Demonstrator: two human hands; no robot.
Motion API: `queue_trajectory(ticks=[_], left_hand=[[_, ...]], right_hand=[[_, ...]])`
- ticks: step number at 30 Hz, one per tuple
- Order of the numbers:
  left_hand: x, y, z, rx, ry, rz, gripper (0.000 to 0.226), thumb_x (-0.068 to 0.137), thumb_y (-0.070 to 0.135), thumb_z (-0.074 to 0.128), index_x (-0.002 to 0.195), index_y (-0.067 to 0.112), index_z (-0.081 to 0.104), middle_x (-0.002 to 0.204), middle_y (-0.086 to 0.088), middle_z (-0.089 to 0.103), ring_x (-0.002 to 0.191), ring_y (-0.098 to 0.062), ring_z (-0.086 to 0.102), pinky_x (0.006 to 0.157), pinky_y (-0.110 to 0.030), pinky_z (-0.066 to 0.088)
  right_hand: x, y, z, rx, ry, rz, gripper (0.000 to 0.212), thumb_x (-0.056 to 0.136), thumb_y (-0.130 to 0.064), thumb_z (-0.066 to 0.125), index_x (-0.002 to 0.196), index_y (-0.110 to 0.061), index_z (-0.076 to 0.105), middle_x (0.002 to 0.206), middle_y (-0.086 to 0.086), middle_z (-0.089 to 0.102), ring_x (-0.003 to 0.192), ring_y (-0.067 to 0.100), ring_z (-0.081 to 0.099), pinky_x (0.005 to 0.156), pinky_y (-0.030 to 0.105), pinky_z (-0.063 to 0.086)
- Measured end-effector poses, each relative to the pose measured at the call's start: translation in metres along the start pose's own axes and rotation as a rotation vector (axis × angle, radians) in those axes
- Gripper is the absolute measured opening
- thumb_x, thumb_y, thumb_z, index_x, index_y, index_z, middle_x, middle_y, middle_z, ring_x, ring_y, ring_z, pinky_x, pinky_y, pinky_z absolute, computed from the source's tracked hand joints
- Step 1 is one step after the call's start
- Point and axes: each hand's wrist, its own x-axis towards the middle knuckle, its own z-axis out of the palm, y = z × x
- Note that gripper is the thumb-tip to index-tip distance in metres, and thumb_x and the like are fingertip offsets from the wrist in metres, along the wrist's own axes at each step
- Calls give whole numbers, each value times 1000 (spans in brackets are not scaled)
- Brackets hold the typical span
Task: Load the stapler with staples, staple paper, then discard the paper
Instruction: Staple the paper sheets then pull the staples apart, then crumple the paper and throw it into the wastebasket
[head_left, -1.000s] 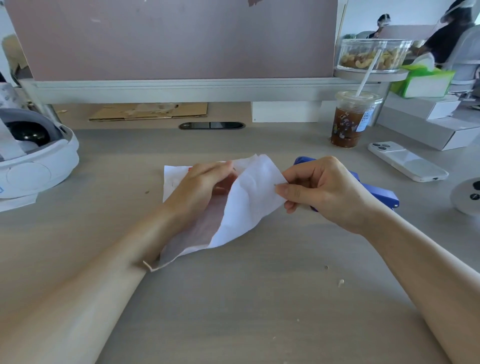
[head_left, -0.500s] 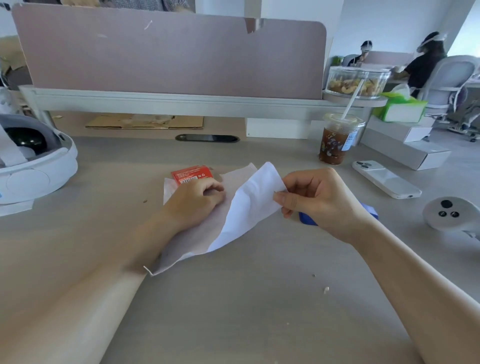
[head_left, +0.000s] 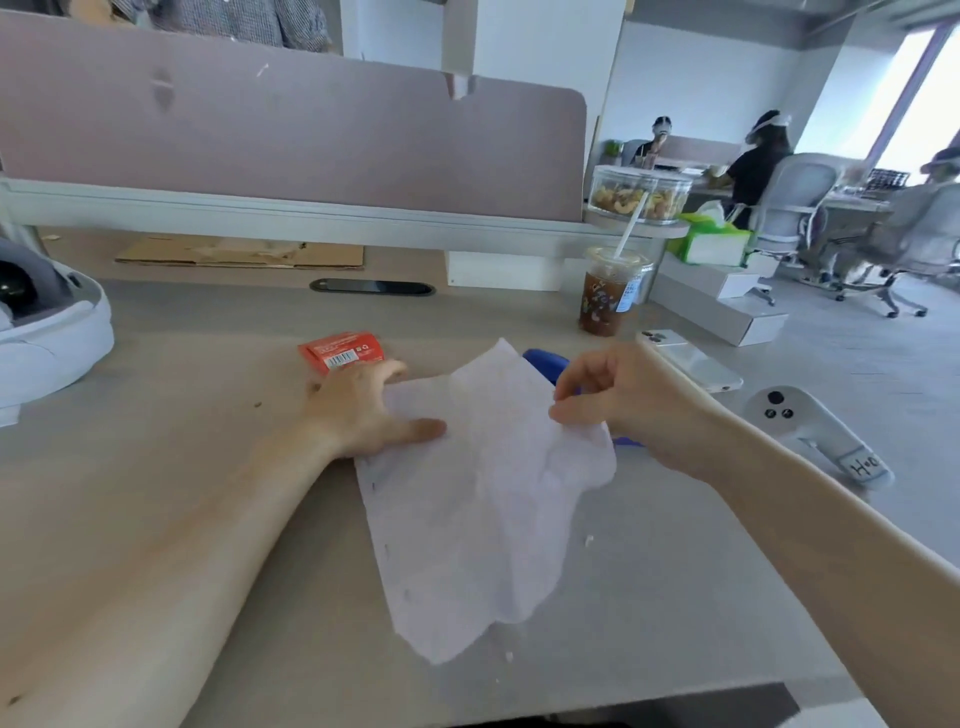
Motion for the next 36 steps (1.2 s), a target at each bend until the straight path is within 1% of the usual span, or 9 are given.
queue_trajectory(ticks=[7,12,15,19,22,25,30,33,36], left_hand=[[-2,-4,1,-415,58,76,79,67,32,87,135,21,49,116,2,61,110,-19,59,83,-29,46],[-12,7,-12,-889,165,198,50,76,10,80,116,35,62,92,3,74,85,-13,71,75,-33,58],[-22,12,-23,-1119,34,330,35,82,3,72,111,23,69,100,1,77,91,-20,73,73,-33,58],[-26,8,-24,-1568,-316,397,51,75,55,71,90,7,77,107,-13,73,103,-30,66,86,-41,55],[-23,17,-17,-1498,-316,406,53,76,60,68,76,8,74,124,-14,66,117,-31,58,100,-50,47],[-24,31,-8,-1320,-171,287,51,67,48,79,108,21,68,131,0,62,118,-21,60,99,-47,45],[-34,61,-2,-1189,-428,207,73,74,39,75,138,33,41,133,1,62,100,-21,70,69,-32,57],[-37,87,-7,-1081,-545,252,84,67,43,82,137,33,39,128,-3,67,99,-25,70,77,-37,56],[-46,117,-15,-921,-596,357,56,81,27,78,130,25,52,111,-5,73,97,-24,71,80,-33,57]], right_hand=[[-6,3,5,-5,-36,283,80,63,-5,84,135,-15,50,105,14,69,80,28,67,71,35,55],[-6,0,4,133,0,264,44,70,-2,79,110,-12,66,95,10,75,78,35,74,71,47,61],[-3,-1,3,178,-10,212,15,81,-1,70,86,-15,76,78,5,76,63,21,71,60,32,60],[-3,-6,-2,300,81,139,21,86,2,62,78,-12,75,71,6,74,55,15,68,55,26,57],[-7,-11,-14,364,127,44,34,86,11,51,75,-11,74,66,3,72,56,14,67,54,21,55],[-13,-11,-26,515,91,32,38,85,18,42,67,-6,66,60,4,69,54,21,65,47,21,52],[-35,-6,-52,584,137,9,53,86,19,38,53,-14,65,62,9,65,53,24,62,47,24,52],[-56,-8,-70,689,140,-46,54,83,22,34,51,-11,63,54,8,64,45,21,62,44,23,52],[-76,-10,-86,677,216,-120,50,81,24,38,52,-8,63,54,8,65,45,20,63,44,23,52]])
